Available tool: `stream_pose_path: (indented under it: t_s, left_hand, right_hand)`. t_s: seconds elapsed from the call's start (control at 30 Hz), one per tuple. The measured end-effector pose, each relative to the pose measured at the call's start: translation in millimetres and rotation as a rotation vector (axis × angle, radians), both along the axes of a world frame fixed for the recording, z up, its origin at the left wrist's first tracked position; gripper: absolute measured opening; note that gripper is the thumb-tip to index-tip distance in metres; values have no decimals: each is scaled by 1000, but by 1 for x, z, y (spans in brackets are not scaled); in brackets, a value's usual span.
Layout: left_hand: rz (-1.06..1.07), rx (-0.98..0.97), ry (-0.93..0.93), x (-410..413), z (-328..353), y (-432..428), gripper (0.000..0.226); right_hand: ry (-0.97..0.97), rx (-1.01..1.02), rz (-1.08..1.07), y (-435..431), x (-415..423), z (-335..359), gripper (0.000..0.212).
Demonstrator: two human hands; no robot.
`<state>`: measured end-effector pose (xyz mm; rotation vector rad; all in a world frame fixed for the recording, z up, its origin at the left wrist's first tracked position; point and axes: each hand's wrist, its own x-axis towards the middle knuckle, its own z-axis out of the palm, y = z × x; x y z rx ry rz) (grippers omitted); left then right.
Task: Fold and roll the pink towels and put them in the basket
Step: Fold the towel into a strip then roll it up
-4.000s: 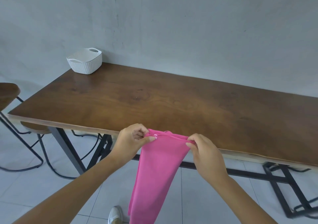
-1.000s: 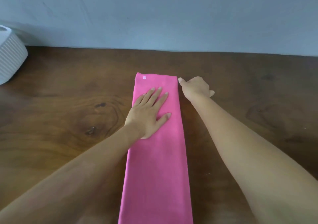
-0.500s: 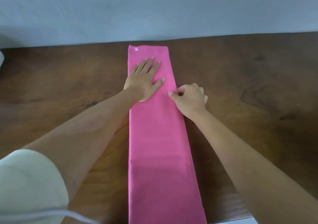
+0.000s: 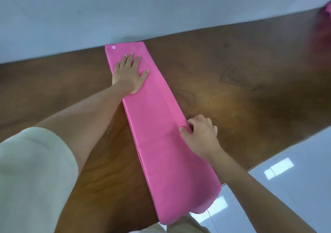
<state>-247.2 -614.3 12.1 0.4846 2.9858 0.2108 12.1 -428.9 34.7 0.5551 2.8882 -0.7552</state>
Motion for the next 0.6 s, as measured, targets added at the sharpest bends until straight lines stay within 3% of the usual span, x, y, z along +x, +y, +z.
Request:
stream_pose_path:
  t_s: [0.2,0.4,0.6]
  left_hand:
    - [-3,-15,2,2,-2,-5,77]
    - [24,-10,19,12,-6,-20,78]
    - [82,3,34,28,-8,-33,79]
  right_hand:
    - [-16,27,-80,-3,60,1,29]
    - [-8,221,-104,-4,113,-2,48]
    - [149,42,-234,15,135,-2,65]
